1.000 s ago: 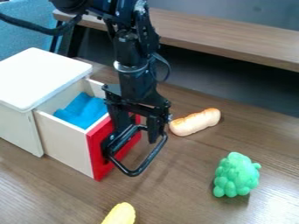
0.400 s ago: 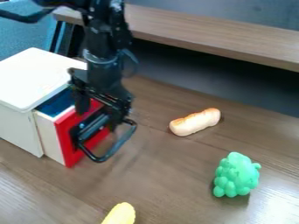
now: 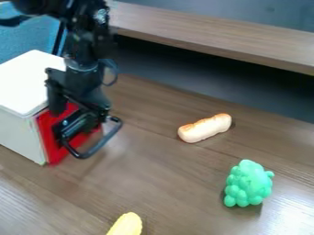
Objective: Closes the draw
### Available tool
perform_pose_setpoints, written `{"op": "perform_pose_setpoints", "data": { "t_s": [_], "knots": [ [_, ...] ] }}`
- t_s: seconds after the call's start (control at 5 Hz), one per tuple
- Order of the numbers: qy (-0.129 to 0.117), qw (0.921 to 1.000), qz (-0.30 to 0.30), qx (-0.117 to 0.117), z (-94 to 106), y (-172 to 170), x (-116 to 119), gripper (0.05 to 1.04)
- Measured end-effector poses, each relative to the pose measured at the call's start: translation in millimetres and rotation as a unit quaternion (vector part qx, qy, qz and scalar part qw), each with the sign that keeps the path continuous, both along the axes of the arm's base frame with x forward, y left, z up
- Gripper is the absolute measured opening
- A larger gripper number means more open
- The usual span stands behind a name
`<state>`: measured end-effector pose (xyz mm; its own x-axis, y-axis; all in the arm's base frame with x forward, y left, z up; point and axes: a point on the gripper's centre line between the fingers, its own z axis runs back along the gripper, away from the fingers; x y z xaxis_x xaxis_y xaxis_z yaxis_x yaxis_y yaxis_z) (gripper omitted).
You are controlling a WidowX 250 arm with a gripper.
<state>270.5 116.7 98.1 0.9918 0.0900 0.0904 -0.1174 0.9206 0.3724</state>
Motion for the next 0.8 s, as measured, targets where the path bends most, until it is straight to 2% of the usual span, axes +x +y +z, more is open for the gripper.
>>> {"op": "perform_pose_setpoints", "data": {
  "t_s": [0.2, 0.4, 0.6, 0.8],
  "knots": [
    [0.005, 0.9998, 0.002, 0.020, -4.1, 8.8, -3.6, 0.999],
    [0.008, 0.9996, -0.002, 0.028, -8.3, 10.7, -3.2, 0.999],
    [0.013, 0.9993, -0.026, -0.024, -14.6, -7.3, -1.9, 0.999],
    [-0.009, 0.9920, -0.089, -0.088, -6.2, -49.4, 6.9, 0.999]
  ]
}}
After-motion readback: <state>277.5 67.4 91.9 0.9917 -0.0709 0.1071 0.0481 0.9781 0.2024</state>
